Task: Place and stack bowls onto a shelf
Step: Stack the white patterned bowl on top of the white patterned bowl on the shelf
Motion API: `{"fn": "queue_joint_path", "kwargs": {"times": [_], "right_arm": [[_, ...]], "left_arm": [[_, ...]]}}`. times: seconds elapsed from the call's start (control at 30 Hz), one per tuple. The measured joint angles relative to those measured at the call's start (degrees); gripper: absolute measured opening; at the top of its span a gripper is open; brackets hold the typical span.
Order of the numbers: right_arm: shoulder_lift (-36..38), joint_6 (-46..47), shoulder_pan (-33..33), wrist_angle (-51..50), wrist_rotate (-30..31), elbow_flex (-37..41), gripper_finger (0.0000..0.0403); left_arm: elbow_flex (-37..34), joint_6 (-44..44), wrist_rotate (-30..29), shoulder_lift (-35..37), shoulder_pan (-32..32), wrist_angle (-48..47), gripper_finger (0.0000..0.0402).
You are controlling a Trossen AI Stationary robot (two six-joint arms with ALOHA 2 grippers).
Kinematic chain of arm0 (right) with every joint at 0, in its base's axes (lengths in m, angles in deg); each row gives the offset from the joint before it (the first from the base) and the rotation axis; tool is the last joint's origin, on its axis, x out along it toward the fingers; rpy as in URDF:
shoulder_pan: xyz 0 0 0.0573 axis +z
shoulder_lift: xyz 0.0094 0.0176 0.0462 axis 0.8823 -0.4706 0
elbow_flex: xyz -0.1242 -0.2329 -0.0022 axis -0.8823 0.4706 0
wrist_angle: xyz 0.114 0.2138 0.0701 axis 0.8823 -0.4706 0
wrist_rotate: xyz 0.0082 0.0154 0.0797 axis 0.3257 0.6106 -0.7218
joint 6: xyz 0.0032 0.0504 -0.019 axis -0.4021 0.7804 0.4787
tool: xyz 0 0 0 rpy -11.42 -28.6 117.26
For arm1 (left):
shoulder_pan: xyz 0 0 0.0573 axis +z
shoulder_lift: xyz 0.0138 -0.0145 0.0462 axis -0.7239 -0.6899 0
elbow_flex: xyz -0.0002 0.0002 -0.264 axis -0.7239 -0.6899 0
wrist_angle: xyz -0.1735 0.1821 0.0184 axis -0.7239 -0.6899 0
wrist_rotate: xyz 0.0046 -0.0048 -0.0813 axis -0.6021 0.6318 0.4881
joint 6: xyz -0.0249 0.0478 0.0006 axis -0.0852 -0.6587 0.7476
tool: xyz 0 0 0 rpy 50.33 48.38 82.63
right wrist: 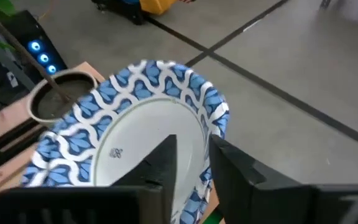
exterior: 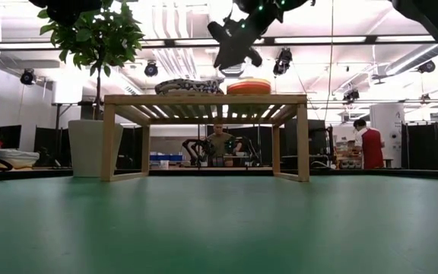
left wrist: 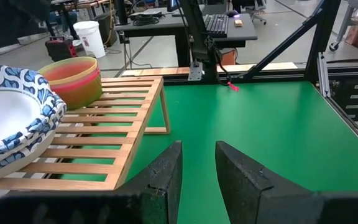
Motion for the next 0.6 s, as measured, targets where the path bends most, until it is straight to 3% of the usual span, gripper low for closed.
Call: {"fn": "queue_joint_path", "kwargs": {"times": [0.23,0.6], "right_arm": [[-4.0,-1.5,0.0,-0.1,0.0,0.3,0.0015],[-2.8,-3.7,0.0,0.4,0.1,-0.8,0.0009]], "left_arm": [[-0.1,0.0,0.0,0.0,0.0,0.0,0.0079],[-0.7,0.8,0.0,0.0,0.0,-0.1,0.0079]]}}
